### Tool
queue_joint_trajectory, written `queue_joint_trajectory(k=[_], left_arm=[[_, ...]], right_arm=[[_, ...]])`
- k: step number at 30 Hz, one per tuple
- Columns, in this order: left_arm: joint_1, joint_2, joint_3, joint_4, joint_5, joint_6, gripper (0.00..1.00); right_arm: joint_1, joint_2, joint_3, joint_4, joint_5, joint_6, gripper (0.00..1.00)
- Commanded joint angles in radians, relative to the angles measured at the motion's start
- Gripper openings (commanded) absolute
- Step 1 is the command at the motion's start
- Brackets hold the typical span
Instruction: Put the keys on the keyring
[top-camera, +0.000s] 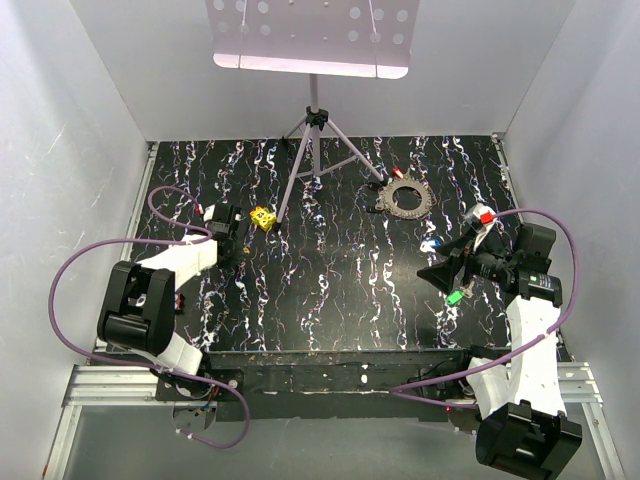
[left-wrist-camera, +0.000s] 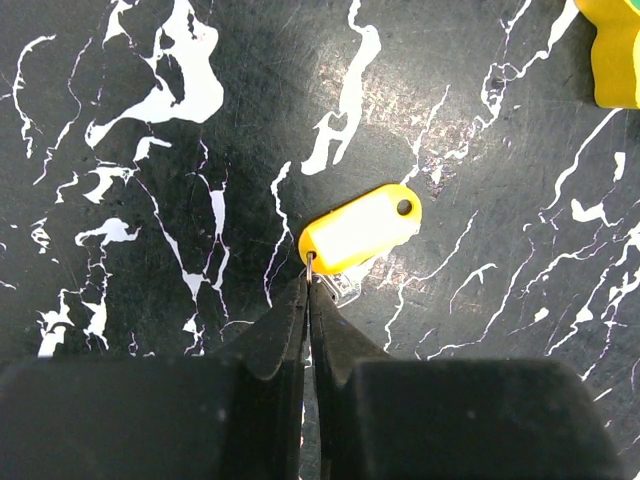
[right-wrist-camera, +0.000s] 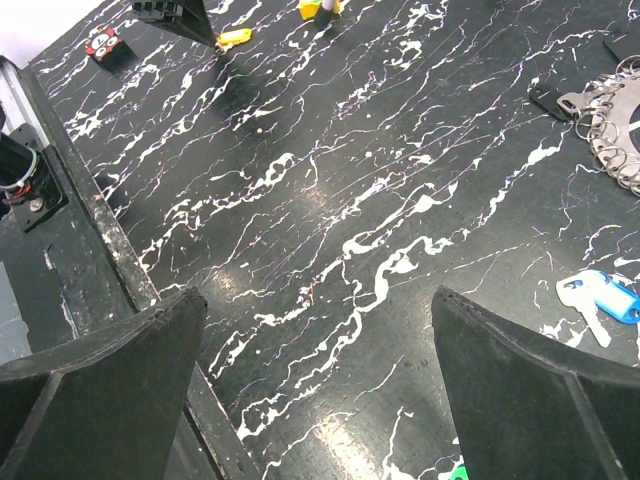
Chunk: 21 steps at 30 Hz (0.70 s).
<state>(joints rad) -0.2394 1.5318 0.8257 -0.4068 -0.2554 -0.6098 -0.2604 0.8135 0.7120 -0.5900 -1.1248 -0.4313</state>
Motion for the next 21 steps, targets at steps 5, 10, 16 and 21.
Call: queue_joint_trajectory(k=[5,10,16,21], left_arm=[[0.005,-0.076,0.007,-0.009,-0.038,0.028,0.00],[0.005,-0.237,-0.014,-0.027,0.094,0.123,0.00],[-0.041,-0.432,-0.062,-0.013,0.442,0.295,0.00],[-0.249,-0.551,-0.045,-0.003,0.518,0.473,0.00]], right_arm=[[0.004,0.004,0.007,-0.013,-0.009,-0.023,1.00],[0.007,0.010,0.012,-0.021,-0.017,-0.030,1.00],[0.016,0.007,0.012,-0.042,-0.035,-0.066,1.00],[0.029,0.022,0.003,-0.019,-0.007,-0.080,1.00]])
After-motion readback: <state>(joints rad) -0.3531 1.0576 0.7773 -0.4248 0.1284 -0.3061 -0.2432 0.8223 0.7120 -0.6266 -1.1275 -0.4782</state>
